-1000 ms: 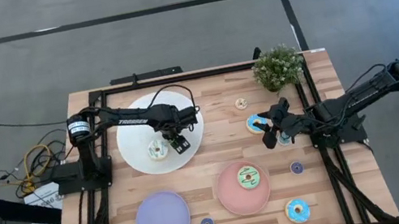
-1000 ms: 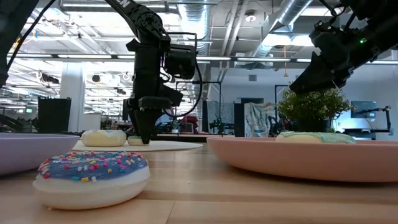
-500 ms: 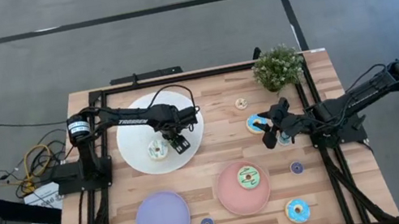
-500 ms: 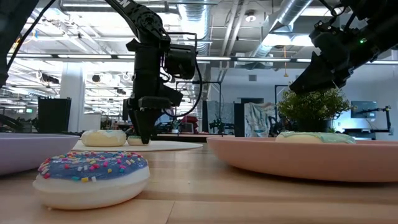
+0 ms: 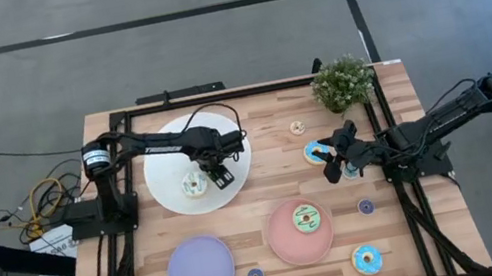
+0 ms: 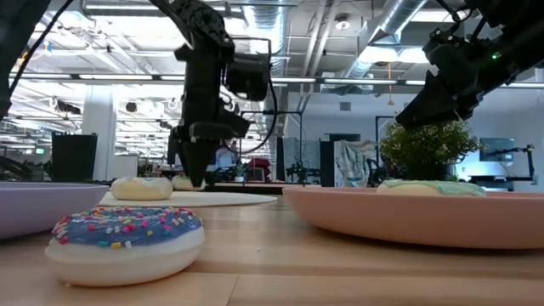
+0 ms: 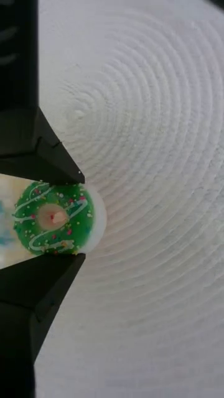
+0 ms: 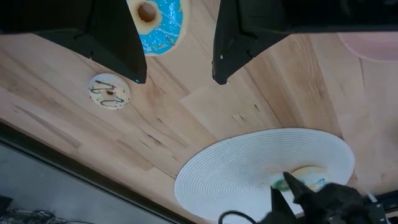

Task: Pick & Place donuts
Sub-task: Put the small green donut on the purple plate

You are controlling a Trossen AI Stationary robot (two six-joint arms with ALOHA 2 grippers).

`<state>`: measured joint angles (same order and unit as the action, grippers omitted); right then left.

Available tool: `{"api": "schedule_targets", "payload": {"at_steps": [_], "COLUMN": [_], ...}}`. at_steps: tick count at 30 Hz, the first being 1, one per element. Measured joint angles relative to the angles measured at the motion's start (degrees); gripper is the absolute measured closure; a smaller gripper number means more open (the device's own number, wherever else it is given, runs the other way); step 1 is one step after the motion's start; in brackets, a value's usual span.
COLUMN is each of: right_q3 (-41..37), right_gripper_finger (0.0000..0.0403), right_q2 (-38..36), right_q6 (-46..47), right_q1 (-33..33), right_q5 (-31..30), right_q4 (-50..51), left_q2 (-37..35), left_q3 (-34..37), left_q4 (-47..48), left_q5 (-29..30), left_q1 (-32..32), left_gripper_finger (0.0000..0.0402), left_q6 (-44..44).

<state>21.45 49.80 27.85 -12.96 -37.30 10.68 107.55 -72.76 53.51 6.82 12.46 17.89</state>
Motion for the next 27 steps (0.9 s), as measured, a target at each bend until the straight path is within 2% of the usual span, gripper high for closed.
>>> {"api": "schedule_targets", "payload": {"at_steps": [8, 12, 17, 23, 27], "right_q3": [0.0, 0.0, 0.0, 0.0, 0.0], "right_gripper_finger": [0.023, 0.023, 0.023, 0.023, 0.023], "right_q2": [0.0, 0.0, 0.0, 0.0, 0.0], "right_q6": [0.0, 0.0, 0.1, 0.2, 0.2], "right_q1": [0.0, 0.0, 0.0, 0.0, 0.0], "right_q5": [0.0, 0.0, 0.0, 0.0, 0.0], "right_q4": [0.0, 0.0, -0.5, -0.6, -0.9], "left_q2": [-8.9, -14.0, -18.2, -19.4, -19.4], "left_q3": [-1.1, 0.2, 2.2, 6.5, 10.9], "left_q4": [5.2, 11.0, 16.7, 15.8, 9.1], "left_q5": [3.7, 5.8, 9.1, 9.1, 9.1], "left_q1": [-5.5, -12.1, -23.2, -36.5, -42.7], "left_gripper_finger": [0.0228, 0.0228, 0.0228, 0.0228, 0.0228], "left_q6": [5.3, 12.8, 27.0, 41.9, 49.6]}}
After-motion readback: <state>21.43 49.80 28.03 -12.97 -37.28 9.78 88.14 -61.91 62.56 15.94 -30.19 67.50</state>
